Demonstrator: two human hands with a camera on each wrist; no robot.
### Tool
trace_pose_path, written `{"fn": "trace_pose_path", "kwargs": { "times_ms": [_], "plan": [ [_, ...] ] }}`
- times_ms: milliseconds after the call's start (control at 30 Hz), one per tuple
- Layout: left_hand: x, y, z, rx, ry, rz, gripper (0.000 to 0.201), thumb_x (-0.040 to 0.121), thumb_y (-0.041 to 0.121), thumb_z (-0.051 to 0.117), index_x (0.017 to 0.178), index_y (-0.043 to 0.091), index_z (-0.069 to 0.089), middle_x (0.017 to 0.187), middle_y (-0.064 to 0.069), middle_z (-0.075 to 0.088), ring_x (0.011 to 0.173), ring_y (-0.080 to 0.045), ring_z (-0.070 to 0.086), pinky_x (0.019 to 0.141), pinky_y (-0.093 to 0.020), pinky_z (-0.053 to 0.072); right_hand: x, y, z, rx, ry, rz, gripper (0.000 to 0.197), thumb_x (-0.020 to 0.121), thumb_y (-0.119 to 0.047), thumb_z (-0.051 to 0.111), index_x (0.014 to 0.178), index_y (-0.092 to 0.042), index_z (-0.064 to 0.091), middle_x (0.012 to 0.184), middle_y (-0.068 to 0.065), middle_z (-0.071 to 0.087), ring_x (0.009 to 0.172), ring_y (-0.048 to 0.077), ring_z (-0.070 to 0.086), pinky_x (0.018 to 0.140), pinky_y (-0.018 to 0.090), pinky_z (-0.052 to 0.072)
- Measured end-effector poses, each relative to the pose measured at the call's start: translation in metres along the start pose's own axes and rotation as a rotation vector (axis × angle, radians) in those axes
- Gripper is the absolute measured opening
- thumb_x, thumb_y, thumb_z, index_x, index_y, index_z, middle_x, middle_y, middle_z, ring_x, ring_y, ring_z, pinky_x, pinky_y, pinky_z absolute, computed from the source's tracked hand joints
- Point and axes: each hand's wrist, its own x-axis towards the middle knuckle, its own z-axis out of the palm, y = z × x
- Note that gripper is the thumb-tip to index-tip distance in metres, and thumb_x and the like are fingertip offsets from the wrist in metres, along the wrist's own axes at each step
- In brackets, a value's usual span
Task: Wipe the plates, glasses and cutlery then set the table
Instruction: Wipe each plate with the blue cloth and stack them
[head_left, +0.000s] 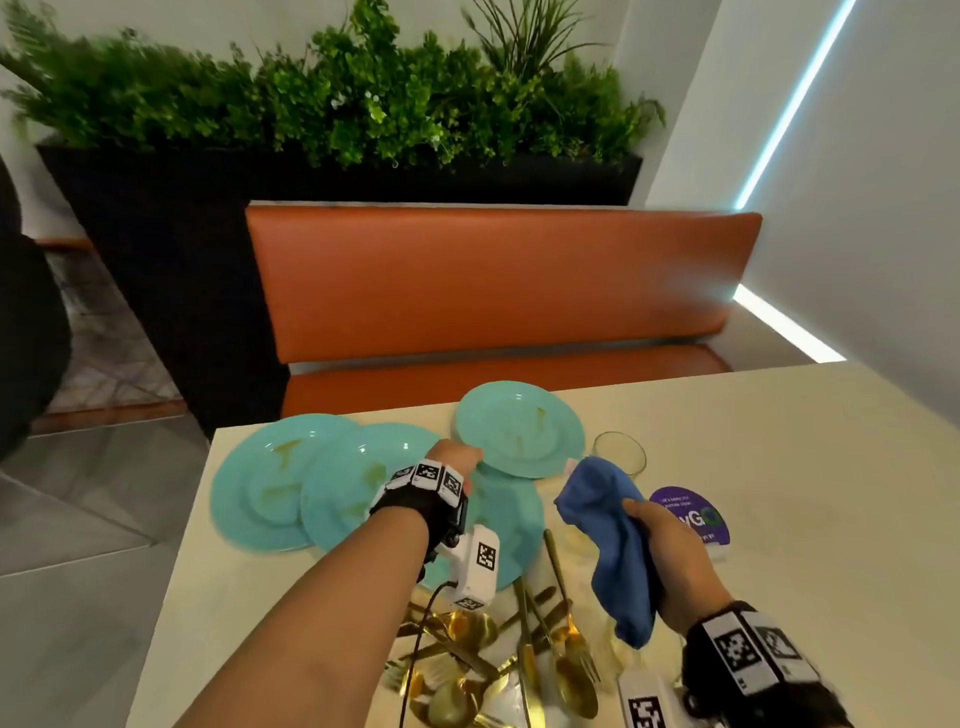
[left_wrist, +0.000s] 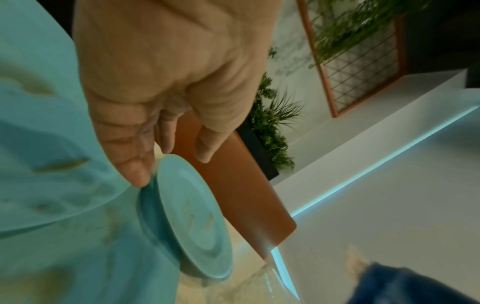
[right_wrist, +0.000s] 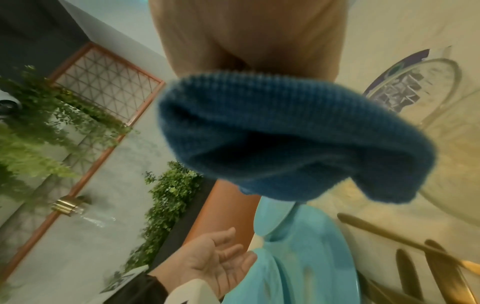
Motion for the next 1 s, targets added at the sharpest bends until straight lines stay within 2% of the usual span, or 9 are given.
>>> {"fn": "trace_pose_path", "kwargs": {
  "times_ms": [100, 267, 433, 567, 667, 767, 833, 933, 1000],
  "plan": [
    [0.034, 0.004, 0.004, 0.11, 0.052, -0.041, 0.016, 0.087, 0.014, 0.055, 0.076, 0.003, 0.054, 0.082, -0.014, 0.056, 0.076, -0.028, 0.053, 0.062, -0.027, 0.045, 0.014, -0.008, 0.007, 0.056, 0.056, 0.067, 0.029, 0.091, -0.036, 0.051, 0.089, -0.008, 0.059, 0.082, 0.011, 0.06, 0.076, 0.023, 0.057, 0.067, 0.034, 0.045],
    [0.077, -0.003, 0.019, 0.175, 0.106, -0.059, 0.026, 0.081, 0.016, 0.056, 0.099, -0.001, 0.067, 0.101, -0.019, 0.07, 0.091, -0.034, 0.068, 0.073, -0.035, 0.053, 0.022, -0.015, 0.016, 0.079, 0.066, -0.005, 0.035, 0.094, -0.041, 0.044, 0.089, -0.011, 0.061, 0.088, 0.014, 0.061, 0.083, 0.024, 0.058, 0.073, 0.036, 0.046],
    [0.094, -0.01, 0.032, 0.108, 0.111, -0.062, 0.013, 0.081, 0.015, 0.055, 0.077, 0.006, 0.063, 0.094, -0.018, 0.072, 0.088, -0.034, 0.069, 0.08, -0.042, 0.057, 0.028, -0.01, 0.023, -0.016, 0.154, -0.093, 0.033, 0.094, -0.037, 0.047, 0.083, -0.011, 0.063, 0.084, 0.016, 0.065, 0.083, 0.026, 0.062, 0.084, 0.044, 0.048],
    [0.098, -0.012, 0.035, 0.038, 0.108, -0.057, 0.021, 0.082, 0.017, 0.056, 0.061, 0.012, 0.054, 0.084, -0.016, 0.067, 0.076, -0.032, 0.065, 0.081, -0.042, 0.057, 0.029, -0.009, 0.025, -0.009, 0.164, -0.098, 0.029, 0.093, -0.035, 0.05, 0.08, -0.012, 0.063, 0.079, 0.014, 0.065, 0.081, 0.025, 0.062, 0.082, 0.043, 0.048],
    [0.098, -0.011, 0.034, 0.05, 0.107, -0.032, 0.017, 0.083, 0.021, 0.055, 0.08, 0.006, 0.063, 0.09, -0.018, 0.068, 0.077, -0.033, 0.063, 0.073, -0.035, 0.053, 0.026, -0.01, 0.026, 0.018, 0.156, -0.103, 0.029, 0.092, -0.037, 0.051, 0.081, -0.013, 0.063, 0.078, 0.012, 0.065, 0.08, 0.025, 0.061, 0.081, 0.042, 0.048],
    [0.097, -0.007, 0.032, -0.059, 0.111, -0.003, 0.031, 0.083, 0.015, 0.053, 0.11, 0.003, 0.059, 0.105, -0.017, 0.064, 0.096, -0.037, 0.061, 0.083, -0.04, 0.052, 0.022, -0.014, 0.021, -0.021, 0.148, -0.142, 0.028, 0.091, -0.038, 0.052, 0.086, -0.012, 0.061, 0.084, 0.013, 0.065, 0.082, 0.026, 0.061, 0.08, 0.043, 0.049],
    [0.096, -0.002, 0.032, -0.215, 0.104, 0.026, 0.029, 0.082, 0.012, 0.05, 0.109, 0.003, 0.055, 0.108, -0.016, 0.063, 0.097, -0.037, 0.06, 0.088, -0.045, 0.052, 0.019, -0.017, 0.017, -0.017, 0.167, -0.169, 0.026, 0.092, -0.033, 0.052, 0.09, -0.009, 0.059, 0.088, 0.017, 0.064, 0.081, 0.029, 0.06, 0.076, 0.042, 0.049],
    [0.079, 0.008, 0.027, -0.423, 0.096, 0.11, 0.013, 0.082, 0.012, 0.047, 0.093, 0.007, 0.052, 0.101, -0.018, 0.063, 0.09, -0.034, 0.06, 0.082, -0.044, 0.051, 0.012, -0.024, 0.008, 0.045, 0.195, -0.185, 0.016, 0.092, -0.024, 0.051, 0.086, -0.01, 0.055, 0.088, 0.014, 0.06, 0.077, 0.028, 0.057, 0.067, 0.037, 0.047],
    [0.059, 0.016, 0.017, -0.505, 0.122, 0.152, 0.014, 0.089, 0.012, 0.044, 0.103, 0.01, 0.043, 0.104, -0.02, 0.059, 0.095, -0.035, 0.059, 0.085, -0.048, 0.05, 0.008, -0.028, 0.0, 0.077, 0.213, -0.217, 0.012, 0.091, -0.02, 0.052, 0.083, -0.012, 0.053, 0.088, 0.011, 0.058, 0.078, 0.026, 0.056, 0.066, 0.035, 0.046]
  ]
}}
